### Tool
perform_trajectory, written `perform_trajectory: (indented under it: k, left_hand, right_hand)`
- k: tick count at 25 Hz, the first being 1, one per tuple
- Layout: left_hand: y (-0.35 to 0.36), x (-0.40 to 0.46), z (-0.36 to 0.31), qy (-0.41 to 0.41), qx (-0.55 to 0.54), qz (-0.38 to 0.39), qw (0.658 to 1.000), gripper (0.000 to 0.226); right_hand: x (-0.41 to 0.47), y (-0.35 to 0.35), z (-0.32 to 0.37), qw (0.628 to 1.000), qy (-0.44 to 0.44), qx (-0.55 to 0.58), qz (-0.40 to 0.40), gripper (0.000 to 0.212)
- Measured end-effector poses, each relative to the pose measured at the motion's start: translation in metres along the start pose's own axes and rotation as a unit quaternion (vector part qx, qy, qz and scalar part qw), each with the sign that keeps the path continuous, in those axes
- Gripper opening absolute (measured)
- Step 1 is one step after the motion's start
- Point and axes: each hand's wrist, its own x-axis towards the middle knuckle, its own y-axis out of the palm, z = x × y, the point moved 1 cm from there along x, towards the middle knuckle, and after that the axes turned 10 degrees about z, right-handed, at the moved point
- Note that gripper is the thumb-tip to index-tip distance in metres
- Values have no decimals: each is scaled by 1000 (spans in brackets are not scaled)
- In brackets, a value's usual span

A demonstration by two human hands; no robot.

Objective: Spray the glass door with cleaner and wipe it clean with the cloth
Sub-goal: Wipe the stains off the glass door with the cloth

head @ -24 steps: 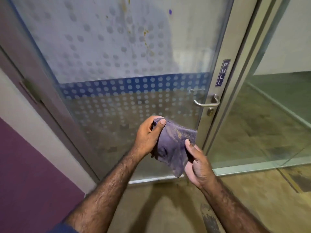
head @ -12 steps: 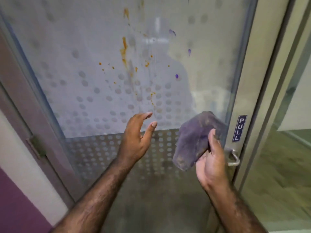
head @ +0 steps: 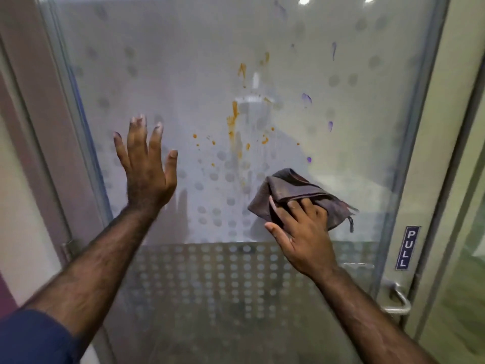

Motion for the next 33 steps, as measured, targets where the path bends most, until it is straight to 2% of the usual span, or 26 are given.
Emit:
perform_trajectory:
  k: [2, 3, 5, 9, 13, 16, 19, 21, 24, 26, 28, 30, 33]
  left_hand:
    - [8, 4, 17, 12, 11, 10, 1000, 59]
    - [13, 5, 22, 21, 10, 7, 1000, 60]
    - [21, 5, 30, 37, 0, -9, 999, 62]
    - [31, 4, 37, 49, 7, -33, 998, 63]
    - [36, 4, 40, 61, 13, -43, 997, 61]
    - [37, 4, 41, 61, 9, -45, 997, 61]
    - [36, 5, 41, 58, 11, -36, 998, 61]
    - [35, 5, 41, 53, 11, -29, 998, 61]
    - [34, 4, 39, 41, 11, -17, 999, 63]
    - [34, 4, 37, 37, 13, -9, 999, 64]
    - [34, 4, 36, 42, 13, -4, 999, 65]
    - [33, 4, 37, 49, 4, -3, 999, 65]
    - [32, 4, 41, 54, -8, -6, 999, 65]
  right_hand:
    - [6, 4, -15, 996, -44, -55, -45, 31]
    - [12, 4, -25, 993, -56, -74, -65, 33]
    - [25, 3, -42, 989, -48, -98, -96, 49]
    - [61, 7, -41, 983, 28, -104, -146, 59]
    - [82, 37, 9, 977, 92, -96, -169, 89]
    - [69, 76, 58, 982, 74, -93, -149, 105]
    - [44, 93, 67, 988, 6, -111, -106, 87]
    - [40, 85, 51, 989, -10, -117, -95, 92]
    - [61, 52, 24, 985, 89, -88, -119, 87]
    - [95, 24, 12, 969, 172, -63, -167, 76]
    - [133, 5, 21, 954, 208, -53, -210, 70]
    - [162, 5, 55, 956, 178, -76, -219, 71]
    - [160, 38, 115, 981, 24, -98, -168, 74]
